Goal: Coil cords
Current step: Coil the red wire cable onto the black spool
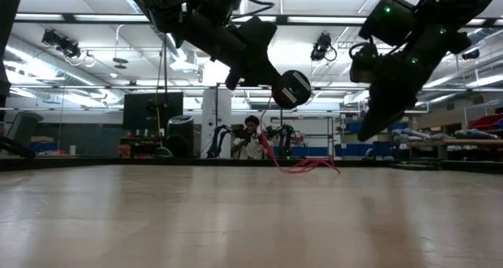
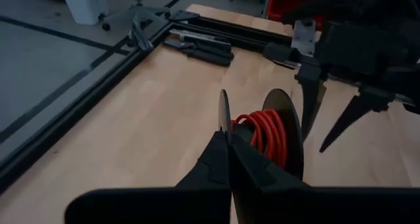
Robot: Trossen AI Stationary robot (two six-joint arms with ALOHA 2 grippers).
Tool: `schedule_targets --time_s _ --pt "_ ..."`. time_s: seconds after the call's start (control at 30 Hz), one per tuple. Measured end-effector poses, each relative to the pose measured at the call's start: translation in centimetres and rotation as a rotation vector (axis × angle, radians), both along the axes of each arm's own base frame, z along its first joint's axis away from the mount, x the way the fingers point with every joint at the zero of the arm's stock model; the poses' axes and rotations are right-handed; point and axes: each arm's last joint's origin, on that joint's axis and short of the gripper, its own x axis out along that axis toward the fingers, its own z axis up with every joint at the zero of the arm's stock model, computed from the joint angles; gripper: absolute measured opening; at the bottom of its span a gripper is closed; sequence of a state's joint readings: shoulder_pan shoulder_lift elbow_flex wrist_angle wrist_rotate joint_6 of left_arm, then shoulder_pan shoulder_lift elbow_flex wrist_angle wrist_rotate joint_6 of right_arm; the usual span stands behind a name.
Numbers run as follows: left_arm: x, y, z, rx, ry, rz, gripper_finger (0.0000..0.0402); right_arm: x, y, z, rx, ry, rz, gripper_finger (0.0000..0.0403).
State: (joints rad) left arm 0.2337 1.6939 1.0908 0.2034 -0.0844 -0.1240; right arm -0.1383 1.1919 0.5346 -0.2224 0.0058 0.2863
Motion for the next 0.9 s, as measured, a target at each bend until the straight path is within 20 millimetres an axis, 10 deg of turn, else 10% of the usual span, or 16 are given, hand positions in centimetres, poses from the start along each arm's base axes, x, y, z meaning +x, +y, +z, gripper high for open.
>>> schedule_targets --time_s 0.9 --pt "0.01 0.04 0.06 0.019 -0.001 0.005 0.0001 -0.18 0.15 -0.57 0.018 -0.013 0.042 0.0093"
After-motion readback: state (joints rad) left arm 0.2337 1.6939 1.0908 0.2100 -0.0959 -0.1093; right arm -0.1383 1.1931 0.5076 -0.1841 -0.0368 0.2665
